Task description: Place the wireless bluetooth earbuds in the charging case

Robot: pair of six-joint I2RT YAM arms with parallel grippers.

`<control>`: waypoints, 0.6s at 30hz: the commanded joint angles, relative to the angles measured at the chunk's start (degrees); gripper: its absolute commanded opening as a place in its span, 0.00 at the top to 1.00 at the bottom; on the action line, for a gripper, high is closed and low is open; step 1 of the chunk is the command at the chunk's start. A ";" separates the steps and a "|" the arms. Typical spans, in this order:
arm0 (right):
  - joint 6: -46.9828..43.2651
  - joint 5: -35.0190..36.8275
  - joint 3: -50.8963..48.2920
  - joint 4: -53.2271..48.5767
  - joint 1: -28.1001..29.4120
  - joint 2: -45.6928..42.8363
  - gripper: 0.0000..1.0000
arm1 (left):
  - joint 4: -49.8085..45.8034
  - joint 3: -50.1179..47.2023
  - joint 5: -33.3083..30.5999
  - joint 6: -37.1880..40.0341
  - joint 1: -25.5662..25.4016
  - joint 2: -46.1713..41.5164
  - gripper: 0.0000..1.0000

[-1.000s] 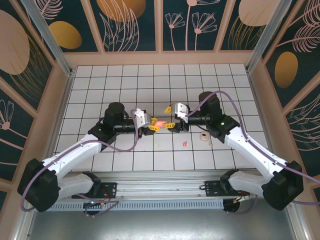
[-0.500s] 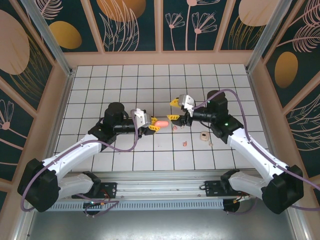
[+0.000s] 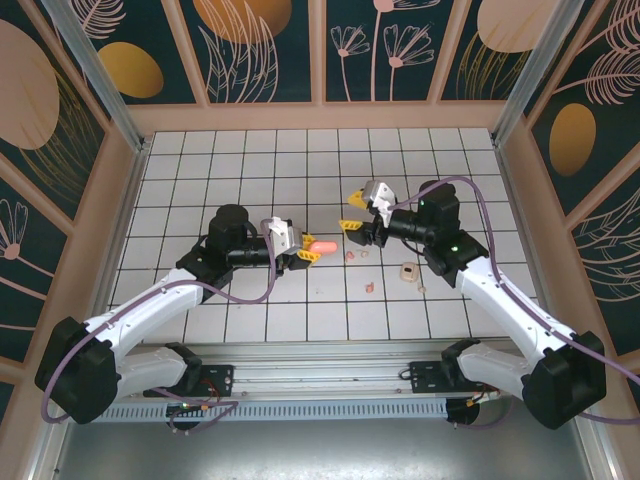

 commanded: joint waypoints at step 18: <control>-0.09 -7.88 -2.29 0.88 -1.42 -3.67 0.45 | 3.04 -1.17 -0.71 -0.67 -0.30 0.24 0.85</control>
